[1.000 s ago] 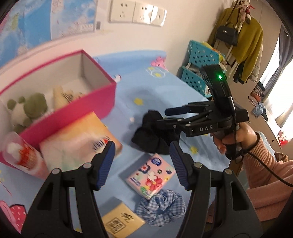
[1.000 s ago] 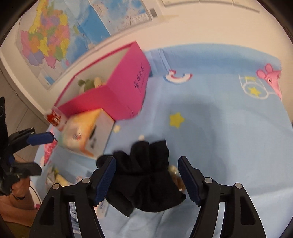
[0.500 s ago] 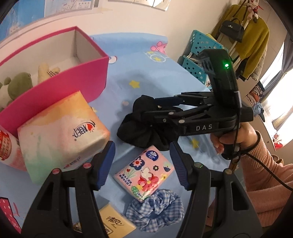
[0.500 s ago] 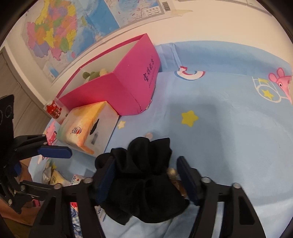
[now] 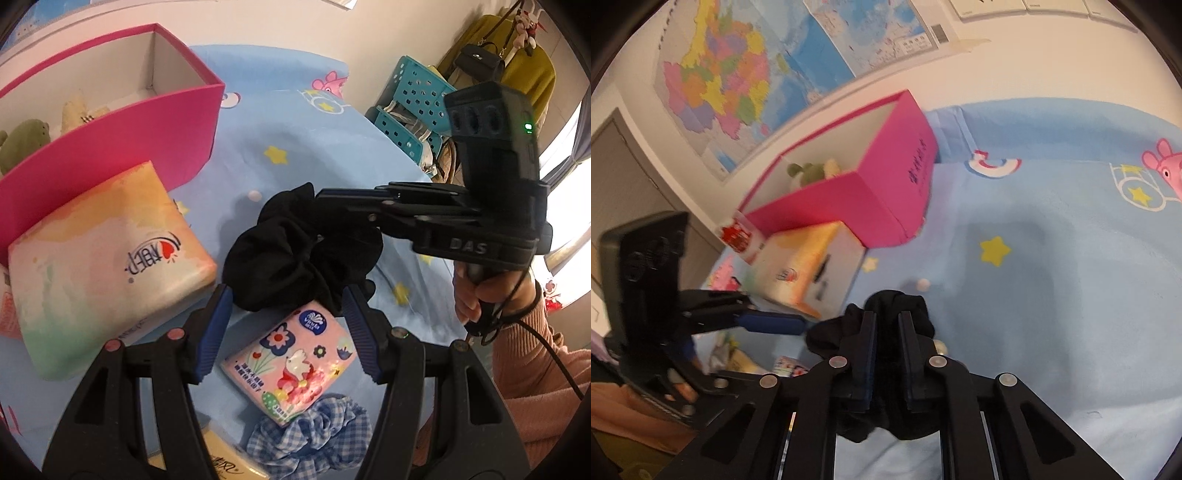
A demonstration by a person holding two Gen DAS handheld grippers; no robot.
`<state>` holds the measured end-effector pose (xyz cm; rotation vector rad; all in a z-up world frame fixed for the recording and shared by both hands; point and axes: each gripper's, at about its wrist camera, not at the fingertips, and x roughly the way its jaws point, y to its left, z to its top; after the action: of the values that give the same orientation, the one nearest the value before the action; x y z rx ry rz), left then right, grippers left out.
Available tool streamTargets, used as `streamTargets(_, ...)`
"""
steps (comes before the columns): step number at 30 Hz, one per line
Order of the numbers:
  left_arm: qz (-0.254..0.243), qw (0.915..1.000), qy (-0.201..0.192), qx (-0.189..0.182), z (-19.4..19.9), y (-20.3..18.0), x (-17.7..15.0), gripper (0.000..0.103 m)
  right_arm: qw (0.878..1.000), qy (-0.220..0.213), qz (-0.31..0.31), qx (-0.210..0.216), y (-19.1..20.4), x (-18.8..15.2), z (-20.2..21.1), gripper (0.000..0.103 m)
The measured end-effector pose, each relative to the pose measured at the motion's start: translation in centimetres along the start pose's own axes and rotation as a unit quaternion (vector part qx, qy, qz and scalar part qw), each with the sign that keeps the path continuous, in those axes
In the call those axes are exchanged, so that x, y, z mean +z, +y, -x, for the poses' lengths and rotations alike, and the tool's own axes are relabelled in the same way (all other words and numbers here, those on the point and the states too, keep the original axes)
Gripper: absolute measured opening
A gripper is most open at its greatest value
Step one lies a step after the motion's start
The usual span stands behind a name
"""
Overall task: Organize soft objects
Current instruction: 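Lift the black cloth with the right gripper and carry it over the box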
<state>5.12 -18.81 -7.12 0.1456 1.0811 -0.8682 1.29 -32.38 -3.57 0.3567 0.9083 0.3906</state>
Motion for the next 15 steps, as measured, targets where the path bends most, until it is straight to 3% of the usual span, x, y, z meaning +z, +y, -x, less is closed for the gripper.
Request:
streamTargets(2, 0.002, 1.0000, 0.002, 0.001, -0.3, 0.0, 0.1, 0.063, 1.000, -0.006, -0.001, 0.011, 0.2, 0.1, 0.3, 0.011)
streamTargets(4, 0.004, 1.0000, 0.007, 0.004, -0.6, 0.1, 0.1, 0.063, 1.000, -0.004, 0.005, -0.016, 0.4, 0.4, 0.2, 0.015)
streamTargets(5, 0.005, 0.9999, 0.009, 0.005, -0.9, 0.1, 0.1, 0.063, 1.000, -0.001, 0.009, -0.027, 0.4, 0.5, -0.1, 0.022)
streamTargets(7, 0.005, 0.9999, 0.012, 0.006, -1.0, 0.1, 0.1, 0.063, 0.999, 0.000, 0.002, -0.037, 0.1, 0.7, -0.6, 0.061)
streamTargets(8, 0.005, 0.9999, 0.013, 0.006, -1.0, 0.1, -0.1, 0.063, 0.999, 0.001, 0.004, -0.039, 0.1, 0.8, -1.0, 0.064)
streamTargets(13, 0.009, 0.9997, 0.019, 0.008, -1.3, 0.2, 0.0, 0.063, 0.998, 0.031, 0.024, -0.042, 0.5, 0.7, -3.5, 0.062)
streamTargets(14, 0.011, 0.9997, 0.022, 0.008, -1.4, 0.3, 0.0, 0.060, 0.998, 0.036, 0.031, -0.051, 0.6, 0.7, -3.9, 0.057)
streamTargets(15, 0.014, 0.9996, 0.025, 0.006, -1.6, 0.4, 0.1, 0.057, 0.998, 0.034, 0.033, -0.052, 0.6, 0.5, -4.0, 0.042)
